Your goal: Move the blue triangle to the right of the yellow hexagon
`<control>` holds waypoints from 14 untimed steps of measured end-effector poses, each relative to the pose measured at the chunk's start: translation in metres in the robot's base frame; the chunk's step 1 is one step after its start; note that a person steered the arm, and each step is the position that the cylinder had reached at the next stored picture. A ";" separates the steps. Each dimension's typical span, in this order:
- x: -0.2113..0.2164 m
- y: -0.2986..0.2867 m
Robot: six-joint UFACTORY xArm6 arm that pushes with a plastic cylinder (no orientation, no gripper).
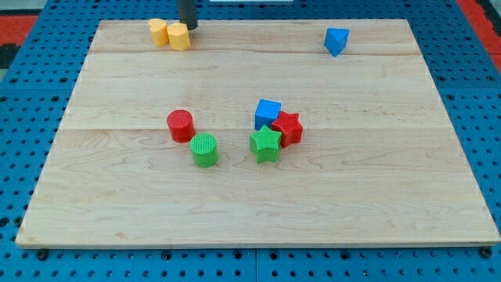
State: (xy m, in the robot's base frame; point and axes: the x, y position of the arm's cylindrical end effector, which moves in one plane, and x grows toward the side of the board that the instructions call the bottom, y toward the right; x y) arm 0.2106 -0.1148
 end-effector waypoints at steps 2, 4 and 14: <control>0.040 0.060; 0.034 0.048; 0.102 0.114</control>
State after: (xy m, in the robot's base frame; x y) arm 0.3129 -0.0003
